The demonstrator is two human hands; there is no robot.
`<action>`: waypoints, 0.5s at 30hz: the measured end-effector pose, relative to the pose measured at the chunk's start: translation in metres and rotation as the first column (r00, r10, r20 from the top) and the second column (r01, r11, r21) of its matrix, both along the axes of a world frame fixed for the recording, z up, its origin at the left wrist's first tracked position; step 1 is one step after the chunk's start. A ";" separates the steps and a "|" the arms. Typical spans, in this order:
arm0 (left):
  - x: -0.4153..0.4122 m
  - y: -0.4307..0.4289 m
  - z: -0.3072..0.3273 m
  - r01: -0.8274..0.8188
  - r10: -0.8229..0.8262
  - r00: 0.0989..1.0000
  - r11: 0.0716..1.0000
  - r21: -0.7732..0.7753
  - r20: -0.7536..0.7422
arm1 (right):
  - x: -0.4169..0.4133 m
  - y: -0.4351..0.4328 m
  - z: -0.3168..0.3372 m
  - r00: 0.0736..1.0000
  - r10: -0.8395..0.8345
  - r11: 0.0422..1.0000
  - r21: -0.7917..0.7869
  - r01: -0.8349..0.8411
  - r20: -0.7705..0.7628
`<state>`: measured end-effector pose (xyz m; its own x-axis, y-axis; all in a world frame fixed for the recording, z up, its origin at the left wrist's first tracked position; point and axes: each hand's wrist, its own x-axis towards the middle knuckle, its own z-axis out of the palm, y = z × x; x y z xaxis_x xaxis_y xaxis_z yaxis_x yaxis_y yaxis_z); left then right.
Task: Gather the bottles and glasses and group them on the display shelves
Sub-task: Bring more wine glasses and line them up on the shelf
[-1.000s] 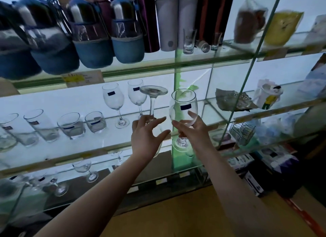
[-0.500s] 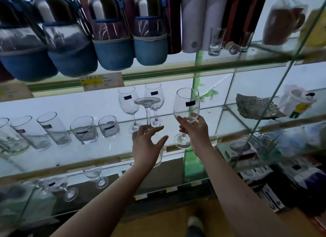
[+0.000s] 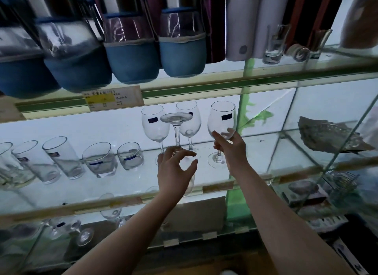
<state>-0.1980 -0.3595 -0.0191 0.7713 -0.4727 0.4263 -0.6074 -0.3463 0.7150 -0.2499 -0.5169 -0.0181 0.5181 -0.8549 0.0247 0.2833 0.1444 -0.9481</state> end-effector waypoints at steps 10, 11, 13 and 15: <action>0.016 -0.020 -0.002 -0.014 0.019 0.998 0.996 -0.085 0.057 | 0.023 -0.026 -0.003 1.000 0.023 0.999 -0.023 -0.023 -0.002; 0.017 -0.021 -0.003 -0.019 0.024 0.998 0.996 -0.090 0.055 | 0.024 -0.027 -0.004 1.000 0.026 0.999 -0.022 -0.026 -0.005; 0.017 -0.023 -0.005 -0.028 0.033 0.998 0.995 -0.095 0.050 | 0.025 -0.029 -0.007 0.999 0.036 0.999 -0.023 -0.036 -0.010; 0.017 -0.024 -0.006 -0.026 0.031 0.998 0.994 -0.103 0.045 | 0.026 -0.030 -0.010 0.999 0.040 0.999 -0.025 -0.040 -0.014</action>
<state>-0.1809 -0.3837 -0.0254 0.7620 -0.4026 0.5072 -0.6318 -0.2903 0.7187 -0.2235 -0.5468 -0.0278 0.5525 -0.8326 0.0387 0.2646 0.1312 -0.9554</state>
